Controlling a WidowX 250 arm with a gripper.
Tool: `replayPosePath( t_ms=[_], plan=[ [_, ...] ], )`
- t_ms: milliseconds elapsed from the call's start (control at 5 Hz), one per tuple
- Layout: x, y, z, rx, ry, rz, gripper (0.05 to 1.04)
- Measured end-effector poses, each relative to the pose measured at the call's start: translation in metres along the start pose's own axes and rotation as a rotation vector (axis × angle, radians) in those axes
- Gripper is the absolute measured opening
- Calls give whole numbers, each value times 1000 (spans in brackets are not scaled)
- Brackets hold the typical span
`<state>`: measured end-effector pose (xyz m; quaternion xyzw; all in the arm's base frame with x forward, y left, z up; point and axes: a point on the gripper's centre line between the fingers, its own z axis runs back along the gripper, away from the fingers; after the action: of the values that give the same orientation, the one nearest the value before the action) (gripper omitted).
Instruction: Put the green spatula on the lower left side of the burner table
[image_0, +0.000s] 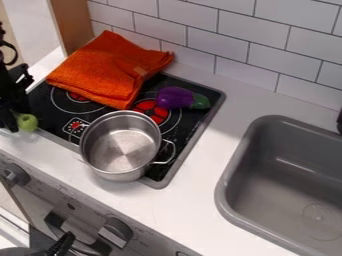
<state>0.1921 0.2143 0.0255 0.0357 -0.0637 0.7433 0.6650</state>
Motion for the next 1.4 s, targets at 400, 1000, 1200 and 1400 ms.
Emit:
replayPosePath(
  t_ms=[400,1000,1200,1400],
  plan=[
    [2,-4,5,41,0,7,648],
    [-3,-23,51,15,41,6,1000],
    [-16,-40,63,-126,6,-103,1000],
    [-41,-55,67,-249,-36,-293,1000]
  ],
)
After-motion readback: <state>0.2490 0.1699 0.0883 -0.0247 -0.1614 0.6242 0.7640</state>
